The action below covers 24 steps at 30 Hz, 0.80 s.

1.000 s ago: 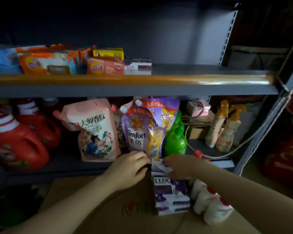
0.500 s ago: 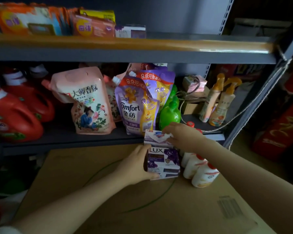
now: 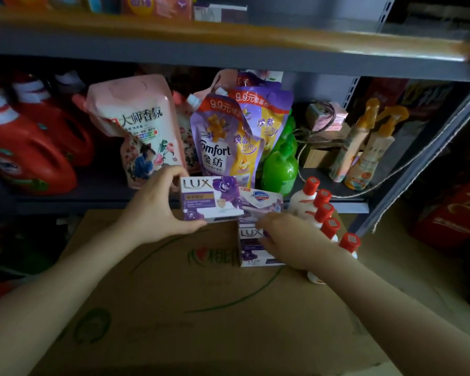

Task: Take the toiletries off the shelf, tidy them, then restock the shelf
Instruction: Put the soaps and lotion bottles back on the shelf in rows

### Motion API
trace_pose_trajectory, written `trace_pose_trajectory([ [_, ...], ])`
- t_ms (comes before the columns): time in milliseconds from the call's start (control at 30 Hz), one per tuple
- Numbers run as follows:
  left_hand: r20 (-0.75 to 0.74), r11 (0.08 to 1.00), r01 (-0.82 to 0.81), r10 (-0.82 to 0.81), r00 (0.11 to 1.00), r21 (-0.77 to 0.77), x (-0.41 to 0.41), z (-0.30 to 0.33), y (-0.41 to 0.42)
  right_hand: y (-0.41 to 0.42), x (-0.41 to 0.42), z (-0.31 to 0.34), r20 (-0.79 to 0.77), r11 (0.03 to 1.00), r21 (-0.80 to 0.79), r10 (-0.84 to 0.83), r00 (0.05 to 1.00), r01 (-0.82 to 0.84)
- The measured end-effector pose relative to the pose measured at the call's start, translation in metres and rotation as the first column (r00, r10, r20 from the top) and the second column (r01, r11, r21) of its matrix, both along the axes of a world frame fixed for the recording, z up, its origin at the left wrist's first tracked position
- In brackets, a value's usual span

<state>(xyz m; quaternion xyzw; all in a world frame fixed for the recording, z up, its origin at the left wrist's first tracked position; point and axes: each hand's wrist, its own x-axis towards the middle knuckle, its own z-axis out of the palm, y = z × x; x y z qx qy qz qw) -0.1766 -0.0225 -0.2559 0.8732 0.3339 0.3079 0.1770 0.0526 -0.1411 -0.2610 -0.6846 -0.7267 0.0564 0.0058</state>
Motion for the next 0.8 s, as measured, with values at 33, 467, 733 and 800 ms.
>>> trace_pose_trajectory([
  [33, 0.02, 1.0, -0.023, 0.023, 1.0, 0.014, -0.004, 0.003, -0.001, 0.002, -0.004, -0.008, 0.057, 0.998, -0.058, 0.023, 0.998, -0.02],
  [467, 0.029, 1.0, 0.001, -0.001, 1.0, 0.005, -0.005, 0.002, -0.008, -0.004, -0.008, -0.04, 0.012, 0.96, -0.154, 0.239, 0.971, -0.234],
  [733, 0.26, 0.998, -0.001, -0.014, 0.965, 0.055, 0.003, 0.057, 0.007, -0.002, -0.002, 0.009, -0.089, 0.976, 0.078, 0.211, 0.973, -0.204],
  [800, 0.342, 0.996, -0.011, -0.022, 0.939, 0.093, 0.008, 0.084, 0.016, -0.004, -0.001, 0.047, -0.31, 0.961, 0.238, 0.214, 0.926, -0.143],
])
